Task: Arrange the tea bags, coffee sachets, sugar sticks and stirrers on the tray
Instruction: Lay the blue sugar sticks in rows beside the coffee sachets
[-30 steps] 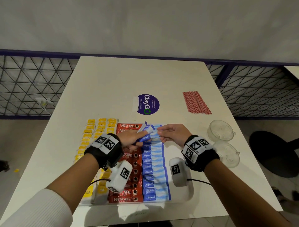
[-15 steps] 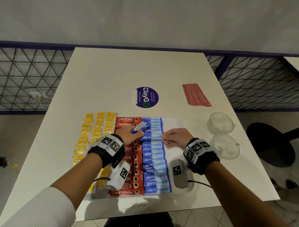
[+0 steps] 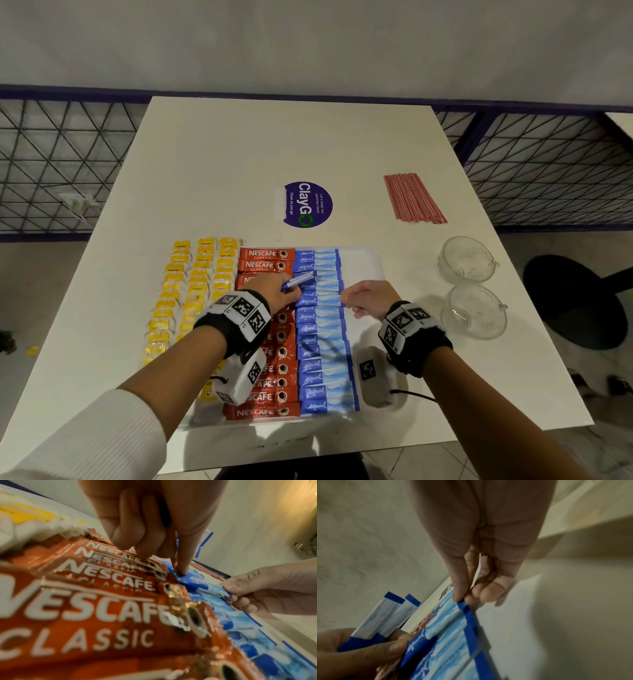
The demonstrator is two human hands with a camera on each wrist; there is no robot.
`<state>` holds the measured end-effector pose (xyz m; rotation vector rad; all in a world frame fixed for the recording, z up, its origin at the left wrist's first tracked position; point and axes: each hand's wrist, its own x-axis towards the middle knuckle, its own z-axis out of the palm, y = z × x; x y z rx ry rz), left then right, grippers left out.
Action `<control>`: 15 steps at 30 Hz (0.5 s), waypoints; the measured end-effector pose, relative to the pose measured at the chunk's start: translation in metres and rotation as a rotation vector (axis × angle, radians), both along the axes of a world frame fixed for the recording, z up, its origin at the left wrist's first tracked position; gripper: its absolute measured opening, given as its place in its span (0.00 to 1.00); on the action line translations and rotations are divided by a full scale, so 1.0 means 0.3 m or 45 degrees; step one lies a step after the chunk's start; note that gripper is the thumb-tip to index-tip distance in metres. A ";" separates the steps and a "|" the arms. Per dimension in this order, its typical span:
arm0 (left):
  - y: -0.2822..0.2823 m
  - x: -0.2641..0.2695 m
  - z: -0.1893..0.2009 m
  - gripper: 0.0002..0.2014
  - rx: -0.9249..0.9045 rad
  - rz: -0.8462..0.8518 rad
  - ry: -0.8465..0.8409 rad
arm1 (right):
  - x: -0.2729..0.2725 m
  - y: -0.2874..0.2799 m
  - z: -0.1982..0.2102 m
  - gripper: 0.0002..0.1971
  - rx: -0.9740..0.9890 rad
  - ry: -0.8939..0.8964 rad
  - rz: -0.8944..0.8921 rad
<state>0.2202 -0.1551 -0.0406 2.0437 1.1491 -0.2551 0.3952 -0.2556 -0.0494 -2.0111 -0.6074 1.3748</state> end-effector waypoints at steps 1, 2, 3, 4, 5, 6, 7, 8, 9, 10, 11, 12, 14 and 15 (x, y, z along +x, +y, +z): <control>0.000 0.002 -0.003 0.13 0.010 -0.017 0.021 | 0.002 0.000 -0.001 0.04 -0.003 -0.006 0.010; 0.000 0.003 -0.006 0.12 0.019 -0.032 0.040 | 0.003 0.001 -0.003 0.06 -0.006 -0.016 0.021; 0.000 0.003 -0.008 0.10 0.026 -0.044 0.055 | 0.004 0.001 -0.004 0.08 -0.006 -0.023 0.032; 0.000 0.004 -0.010 0.08 0.031 -0.053 0.066 | 0.003 0.001 -0.004 0.10 -0.006 -0.029 0.040; 0.000 0.005 -0.011 0.07 0.038 -0.061 0.076 | 0.003 0.001 -0.004 0.10 -0.006 -0.034 0.049; 0.000 0.007 -0.012 0.06 0.046 -0.065 0.084 | 0.003 0.001 -0.006 0.10 -0.005 -0.039 0.055; -0.001 0.009 -0.011 0.05 0.050 -0.066 0.088 | 0.004 0.001 -0.008 0.10 -0.005 -0.043 0.060; -0.002 0.012 -0.011 0.05 0.050 -0.063 0.089 | 0.004 0.001 -0.011 0.09 -0.006 -0.052 0.065; -0.002 0.014 -0.010 0.04 0.051 -0.060 0.088 | 0.005 0.002 -0.013 0.09 -0.008 -0.062 0.069; -0.003 0.016 -0.010 0.04 0.053 -0.057 0.085 | 0.006 0.002 -0.018 0.08 -0.013 -0.074 0.071; -0.004 0.017 -0.009 0.04 0.049 -0.053 0.079 | 0.007 0.003 -0.022 0.07 -0.018 -0.084 0.069; -0.004 0.017 -0.009 0.04 0.040 -0.045 0.067 | 0.008 0.004 -0.025 0.06 -0.021 -0.090 0.064; -0.005 0.018 -0.007 0.04 0.022 -0.022 0.038 | 0.008 0.006 -0.027 0.06 -0.023 -0.080 0.059; -0.007 0.019 -0.002 0.05 0.019 -0.009 0.025 | 0.008 0.006 -0.026 0.07 -0.025 -0.069 0.061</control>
